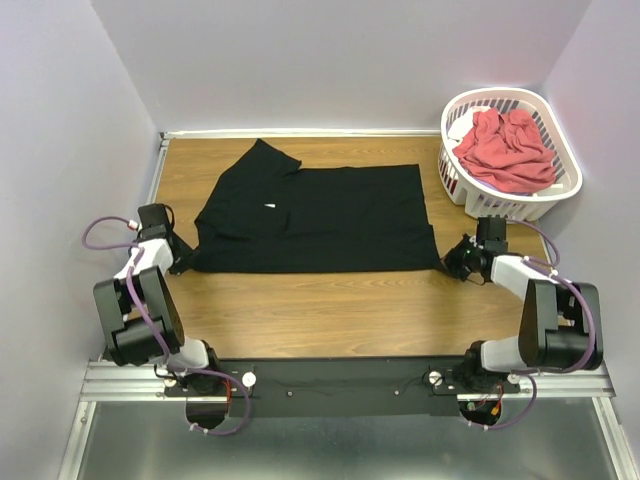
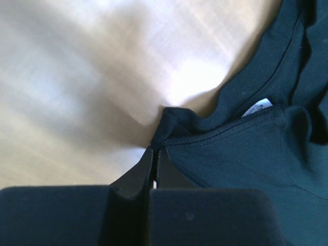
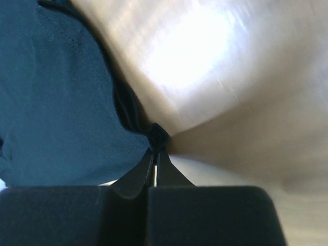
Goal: Fold and stack the t-shirts
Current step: Fold the tshirt
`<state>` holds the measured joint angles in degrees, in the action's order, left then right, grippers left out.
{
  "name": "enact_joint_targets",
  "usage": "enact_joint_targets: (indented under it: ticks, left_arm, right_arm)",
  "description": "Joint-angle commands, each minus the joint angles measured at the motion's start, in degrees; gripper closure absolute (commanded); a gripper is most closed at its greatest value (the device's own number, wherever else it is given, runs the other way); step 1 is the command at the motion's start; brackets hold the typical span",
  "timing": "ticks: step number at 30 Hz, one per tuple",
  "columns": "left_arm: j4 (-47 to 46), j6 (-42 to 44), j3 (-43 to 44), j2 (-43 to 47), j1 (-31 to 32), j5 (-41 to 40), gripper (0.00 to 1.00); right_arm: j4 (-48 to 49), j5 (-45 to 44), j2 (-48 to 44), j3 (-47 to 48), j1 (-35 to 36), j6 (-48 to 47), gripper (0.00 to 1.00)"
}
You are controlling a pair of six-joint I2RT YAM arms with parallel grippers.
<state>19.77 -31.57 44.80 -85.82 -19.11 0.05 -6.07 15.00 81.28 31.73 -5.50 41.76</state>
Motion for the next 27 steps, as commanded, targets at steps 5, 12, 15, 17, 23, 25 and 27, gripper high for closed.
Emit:
enact_joint_targets:
  ticks: [5,12,15,17,23,25,27]
  left_arm:
    - [3.1,-0.9,-5.2,12.3,-1.7,2.4,0.85]
    - [6.2,-0.1,-2.9,17.8,-1.7,0.6,0.66]
    - [8.2,0.6,-0.1,20.6,-1.7,0.5,0.64]
    - [9.5,0.9,1.5,22.5,-1.6,-3.1,0.64]
    - [8.3,0.8,1.4,24.5,1.6,-4.5,0.64]
    - [4.5,1.3,0.5,22.0,4.9,-0.3,0.3]
    - [3.4,1.3,0.7,18.6,8.0,4.4,0.02]
  right_arm:
    - [-16.0,-2.7,-7.2,-1.3,-1.4,-8.9,0.67]
    - [-20.7,-2.3,-14.0,6.1,-1.4,-12.8,0.41]
    - [-20.6,0.1,-14.2,8.8,-0.8,-13.5,0.36]
    - [-20.7,2.5,-13.7,9.9,0.0,-13.4,0.35]
    - [-16.8,10.2,-9.0,12.5,3.7,-12.8,0.36]
    - [-14.4,12.9,-7.2,12.7,4.9,-11.1,0.36]
    - [-12.7,15.6,-4.5,13.4,5.4,-10.1,0.36]
